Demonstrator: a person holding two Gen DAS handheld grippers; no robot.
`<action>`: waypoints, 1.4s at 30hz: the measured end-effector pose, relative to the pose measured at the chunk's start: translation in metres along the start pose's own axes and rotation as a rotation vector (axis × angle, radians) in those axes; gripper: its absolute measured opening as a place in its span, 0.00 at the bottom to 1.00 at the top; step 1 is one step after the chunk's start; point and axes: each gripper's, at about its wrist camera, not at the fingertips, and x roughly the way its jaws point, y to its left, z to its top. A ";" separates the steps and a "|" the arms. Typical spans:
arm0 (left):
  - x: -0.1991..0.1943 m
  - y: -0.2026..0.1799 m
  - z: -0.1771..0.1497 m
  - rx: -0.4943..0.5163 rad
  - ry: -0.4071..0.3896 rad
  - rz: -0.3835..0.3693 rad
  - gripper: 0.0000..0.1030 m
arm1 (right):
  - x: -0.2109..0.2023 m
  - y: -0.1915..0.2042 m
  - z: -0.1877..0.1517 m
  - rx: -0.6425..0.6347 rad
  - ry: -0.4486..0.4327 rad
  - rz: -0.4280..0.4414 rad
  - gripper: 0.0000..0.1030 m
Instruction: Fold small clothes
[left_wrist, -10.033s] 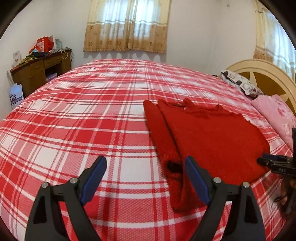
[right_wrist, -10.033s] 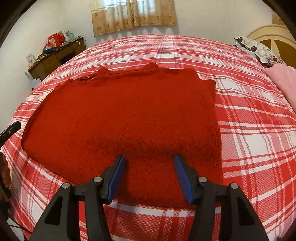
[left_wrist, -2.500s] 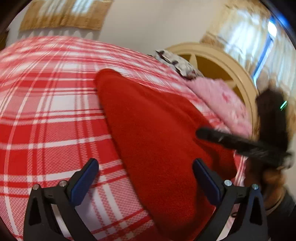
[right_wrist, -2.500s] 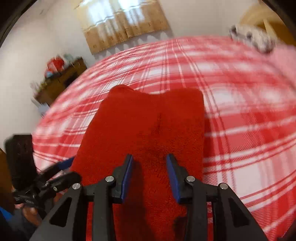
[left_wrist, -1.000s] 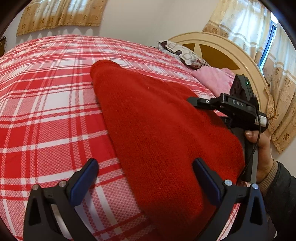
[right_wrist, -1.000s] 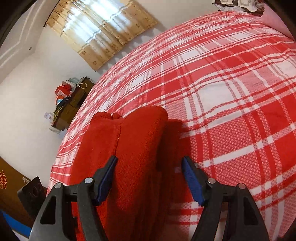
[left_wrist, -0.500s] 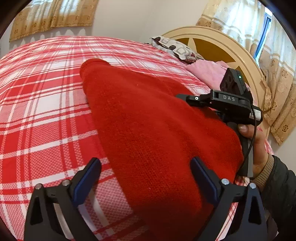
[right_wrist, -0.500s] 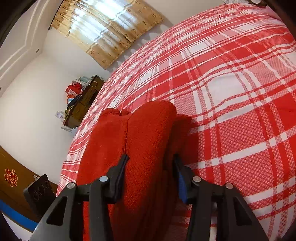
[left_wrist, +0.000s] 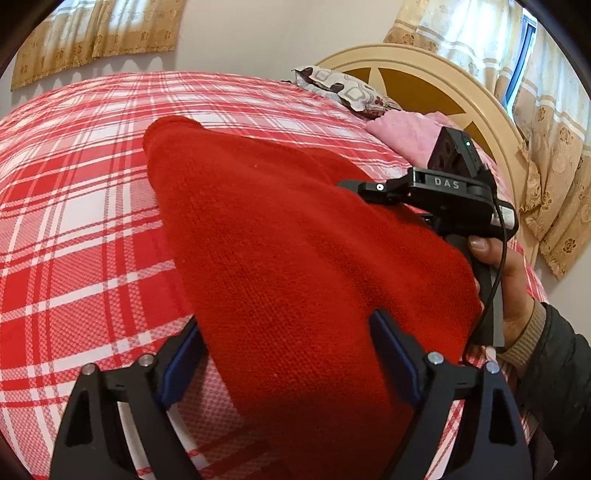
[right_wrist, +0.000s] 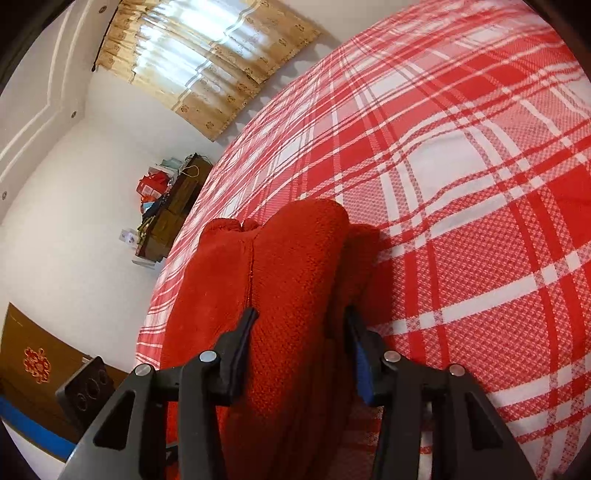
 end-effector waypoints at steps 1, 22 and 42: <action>0.001 0.001 0.000 -0.003 0.002 -0.008 0.85 | -0.001 -0.001 -0.001 0.006 -0.002 0.007 0.46; -0.008 -0.014 0.006 0.040 0.018 0.059 0.51 | -0.006 0.018 -0.010 -0.081 -0.059 -0.037 0.35; -0.022 -0.020 0.004 0.023 0.039 0.101 0.44 | -0.027 0.038 -0.032 -0.126 -0.133 -0.032 0.33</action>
